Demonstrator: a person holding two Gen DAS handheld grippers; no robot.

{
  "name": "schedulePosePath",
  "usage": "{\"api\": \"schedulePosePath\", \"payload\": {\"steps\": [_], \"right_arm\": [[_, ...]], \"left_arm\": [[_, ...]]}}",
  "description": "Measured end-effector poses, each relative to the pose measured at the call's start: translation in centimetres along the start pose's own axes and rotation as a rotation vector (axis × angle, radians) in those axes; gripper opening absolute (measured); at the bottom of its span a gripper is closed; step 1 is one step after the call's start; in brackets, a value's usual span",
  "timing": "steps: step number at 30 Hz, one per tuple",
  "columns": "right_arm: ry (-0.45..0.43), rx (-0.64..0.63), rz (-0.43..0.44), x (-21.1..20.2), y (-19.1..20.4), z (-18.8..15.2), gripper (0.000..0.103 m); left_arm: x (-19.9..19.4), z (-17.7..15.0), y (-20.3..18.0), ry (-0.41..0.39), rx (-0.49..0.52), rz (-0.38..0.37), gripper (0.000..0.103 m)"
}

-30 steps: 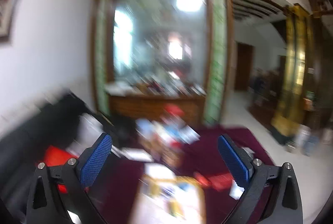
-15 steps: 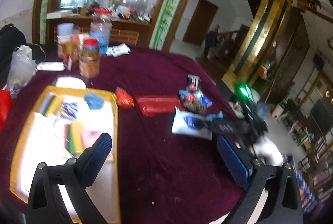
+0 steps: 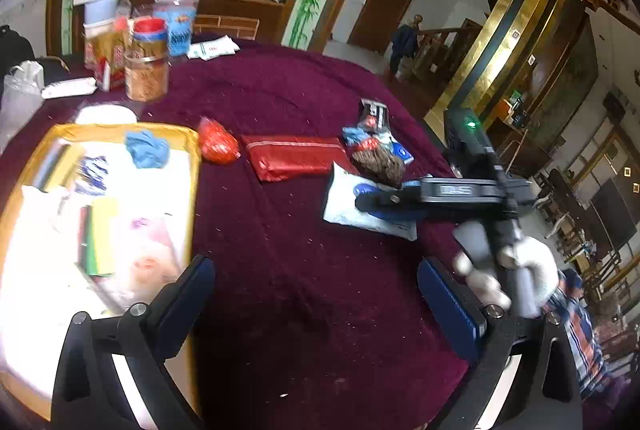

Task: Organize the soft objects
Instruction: 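Move both tools back over the remaining items on the tablecloth, then grasp the white Deeyeo wet-wipe pack with the left tool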

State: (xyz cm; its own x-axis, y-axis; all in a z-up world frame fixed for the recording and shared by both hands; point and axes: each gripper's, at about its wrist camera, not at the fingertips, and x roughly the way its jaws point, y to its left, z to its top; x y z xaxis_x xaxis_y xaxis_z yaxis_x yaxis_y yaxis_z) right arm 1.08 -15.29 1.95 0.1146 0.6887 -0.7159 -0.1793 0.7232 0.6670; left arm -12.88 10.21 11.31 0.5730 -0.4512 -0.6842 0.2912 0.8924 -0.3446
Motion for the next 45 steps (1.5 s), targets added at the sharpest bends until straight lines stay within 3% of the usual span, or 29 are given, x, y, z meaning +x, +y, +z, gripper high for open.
{"api": "schedulePosePath", "payload": {"steps": [1, 3, 6, 8, 12, 14, 19, 22, 23, 27, 30, 32, 37, 43, 45], "right_arm": [[0.014, 0.01, 0.027, 0.2, 0.1, -0.4, 0.098], [-0.096, -0.044, -0.003, -1.5, 0.7, -0.9, 0.098], [-0.263, -0.128, -0.258, -3.5, 0.9, 1.0, 0.098], [-0.293, -0.138, -0.32, -3.7, 0.1, 2.7, 0.098], [-0.153, -0.029, -0.267, -1.3, -2.9, 4.9, 0.097], [-0.158, -0.019, -0.261, -1.4, -3.1, 4.5, 0.097], [-0.065, 0.059, -0.045, -1.5, -2.6, 0.9, 0.098], [-0.02, 0.013, 0.111, -1.0, -0.8, -1.5, 0.098], [-0.071, -0.02, 0.119, -1.9, -0.4, -2.0, 0.098], [-0.38, -0.088, -0.08, -6.1, -0.7, -2.4, 0.098], [-0.514, -0.025, -0.064, -7.6, -3.2, -2.7, 0.098], [-0.561, 0.02, -0.048, -8.2, -4.8, -3.3, 0.098], [-0.664, 0.148, -0.01, -10.3, -7.7, -3.8, 0.098], [-0.65, 0.208, 0.042, -9.7, -8.8, -3.4, 0.098], [-0.646, 0.195, 0.041, -9.8, -8.6, -3.4, 0.098]], "left_arm": [[0.5, -0.1, -0.2, 0.012, -0.001, -0.005, 0.102], [1.2, -0.3, -0.7, 0.028, 0.008, -0.011, 0.102], [2.3, -0.5, -1.6, 0.051, 0.018, -0.009, 0.102], [2.7, -0.5, -2.0, 0.063, 0.015, -0.01, 0.102], [2.6, -0.8, -2.6, 0.066, 0.026, 0.007, 0.102], [2.5, -0.8, -2.5, 0.068, 0.018, 0.012, 0.102], [2.7, -0.7, -2.1, 0.064, 0.018, 0.034, 0.102], [3.4, -0.6, -2.4, 0.068, 0.022, 0.033, 0.102], [3.7, -0.5, -2.6, 0.071, 0.027, 0.034, 0.102], [5.5, -0.3, -3.9, 0.075, 0.055, 0.058, 0.102], [7.5, 0.3, -5.1, 0.072, 0.102, 0.115, 0.102], [9.8, 0.9, -5.8, 0.086, 0.136, 0.173, 0.102], [14.8, 2.1, -6.4, 0.124, 0.131, 0.237, 0.102], [19.0, 2.6, -7.8, 0.111, 0.189, 0.337, 0.101], [20.0, 2.3, -8.3, 0.119, 0.226, 0.36, 0.078]]}}
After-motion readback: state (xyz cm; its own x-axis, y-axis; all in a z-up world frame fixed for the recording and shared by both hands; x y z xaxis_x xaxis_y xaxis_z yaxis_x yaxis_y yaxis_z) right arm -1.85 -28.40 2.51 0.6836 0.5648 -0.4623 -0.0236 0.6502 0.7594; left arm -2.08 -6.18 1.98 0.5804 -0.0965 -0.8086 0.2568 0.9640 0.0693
